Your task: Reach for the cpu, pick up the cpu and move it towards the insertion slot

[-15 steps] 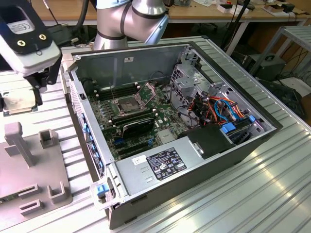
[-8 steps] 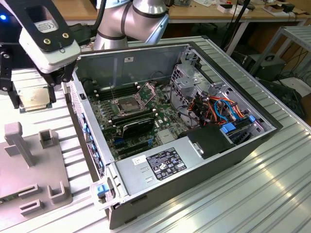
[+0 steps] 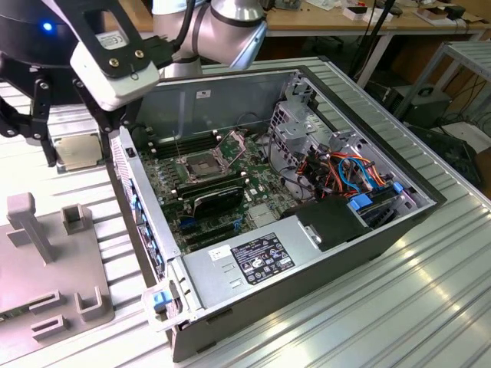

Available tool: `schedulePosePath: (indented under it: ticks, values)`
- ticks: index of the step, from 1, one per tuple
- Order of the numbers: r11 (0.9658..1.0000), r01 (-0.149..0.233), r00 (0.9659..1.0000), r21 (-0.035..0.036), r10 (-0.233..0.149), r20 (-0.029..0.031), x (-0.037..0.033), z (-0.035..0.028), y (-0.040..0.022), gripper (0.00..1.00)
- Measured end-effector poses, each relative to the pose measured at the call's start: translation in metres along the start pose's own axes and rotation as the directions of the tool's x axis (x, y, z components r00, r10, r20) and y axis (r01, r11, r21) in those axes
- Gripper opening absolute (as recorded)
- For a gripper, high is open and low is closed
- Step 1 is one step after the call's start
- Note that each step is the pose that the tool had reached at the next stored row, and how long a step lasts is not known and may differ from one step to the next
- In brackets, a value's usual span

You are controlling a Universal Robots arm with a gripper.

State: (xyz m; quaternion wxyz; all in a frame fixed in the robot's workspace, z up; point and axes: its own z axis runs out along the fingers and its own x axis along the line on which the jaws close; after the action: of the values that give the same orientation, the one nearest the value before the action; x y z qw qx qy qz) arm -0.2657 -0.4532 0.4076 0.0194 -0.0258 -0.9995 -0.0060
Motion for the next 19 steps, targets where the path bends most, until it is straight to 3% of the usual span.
schedulePosePath:
  ticks: [10,11,14,19]
  values:
    - [1.0000,0.000,1.0000,0.0003,0.000,0.0000,-0.0211,-0.0006,0.0011,0.55]
    - [1.0000,0.000,1.0000,0.0004,0.000,0.0001,-0.0249,-0.0007,0.0015,0.55]
    - [1.0000,0.000,1.0000,0.0005,0.000,0.0000,-0.0469,-0.0005,0.0045,0.55]
    - [1.0000,0.000,1.0000,0.0017,0.000,0.0001,-0.0658,-0.0006,0.0073,0.55]
